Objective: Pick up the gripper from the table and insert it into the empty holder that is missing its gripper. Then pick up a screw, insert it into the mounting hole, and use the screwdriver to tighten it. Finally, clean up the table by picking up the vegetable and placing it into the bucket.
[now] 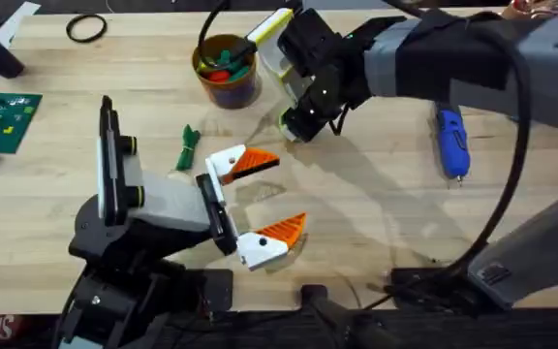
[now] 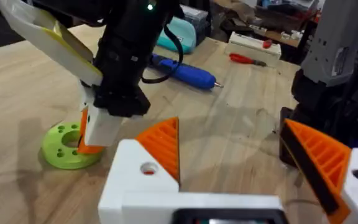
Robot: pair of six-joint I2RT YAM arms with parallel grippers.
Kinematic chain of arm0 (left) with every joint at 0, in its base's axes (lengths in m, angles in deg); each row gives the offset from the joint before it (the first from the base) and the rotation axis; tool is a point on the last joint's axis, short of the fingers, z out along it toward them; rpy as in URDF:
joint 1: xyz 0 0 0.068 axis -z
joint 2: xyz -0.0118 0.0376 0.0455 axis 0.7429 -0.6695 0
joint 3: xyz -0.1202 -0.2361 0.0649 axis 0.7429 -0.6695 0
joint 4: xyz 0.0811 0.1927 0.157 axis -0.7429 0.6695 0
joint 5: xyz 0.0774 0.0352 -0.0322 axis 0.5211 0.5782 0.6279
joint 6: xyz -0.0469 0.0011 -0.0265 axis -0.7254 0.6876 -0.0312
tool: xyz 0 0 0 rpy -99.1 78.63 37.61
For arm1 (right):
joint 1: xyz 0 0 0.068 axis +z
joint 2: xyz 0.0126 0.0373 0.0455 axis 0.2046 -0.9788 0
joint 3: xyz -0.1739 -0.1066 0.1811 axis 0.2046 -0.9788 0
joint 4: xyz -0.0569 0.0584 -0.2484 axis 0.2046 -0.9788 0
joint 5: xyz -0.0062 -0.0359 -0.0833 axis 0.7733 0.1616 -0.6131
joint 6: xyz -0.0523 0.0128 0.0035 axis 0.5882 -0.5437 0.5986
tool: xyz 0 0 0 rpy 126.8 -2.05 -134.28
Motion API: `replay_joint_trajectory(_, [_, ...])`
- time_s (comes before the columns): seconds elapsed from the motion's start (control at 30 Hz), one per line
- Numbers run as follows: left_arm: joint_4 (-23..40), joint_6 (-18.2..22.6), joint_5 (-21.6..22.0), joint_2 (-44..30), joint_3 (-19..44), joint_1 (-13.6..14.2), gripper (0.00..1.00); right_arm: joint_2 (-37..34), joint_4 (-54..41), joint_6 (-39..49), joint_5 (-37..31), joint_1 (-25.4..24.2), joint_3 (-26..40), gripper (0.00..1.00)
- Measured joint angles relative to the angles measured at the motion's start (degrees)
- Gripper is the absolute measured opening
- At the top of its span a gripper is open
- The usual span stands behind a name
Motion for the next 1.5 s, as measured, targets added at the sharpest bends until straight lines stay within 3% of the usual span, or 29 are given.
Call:
replay_joint_trajectory(0.37, [0.00, 0.00, 0.00, 0.00, 0.00, 0.00, 0.985, 0.03, -3.91, 0.00, -0.02, 0.00, 1.81, 0.003])
replay_joint_trajectory(1.03, [0.00, -0.02, 0.00, 0.00, 0.00, 0.00, 0.985, 1.46, -25.58, 0.00, -0.02, 0.31, 24.34, 0.003])
replay_joint_trajectory(1.5, [0.00, -0.15, -0.07, 0.00, 0.00, 0.00, 0.985, 1.46, -34.66, 0.00, -0.02, 9.99, 38.69, 0.003])
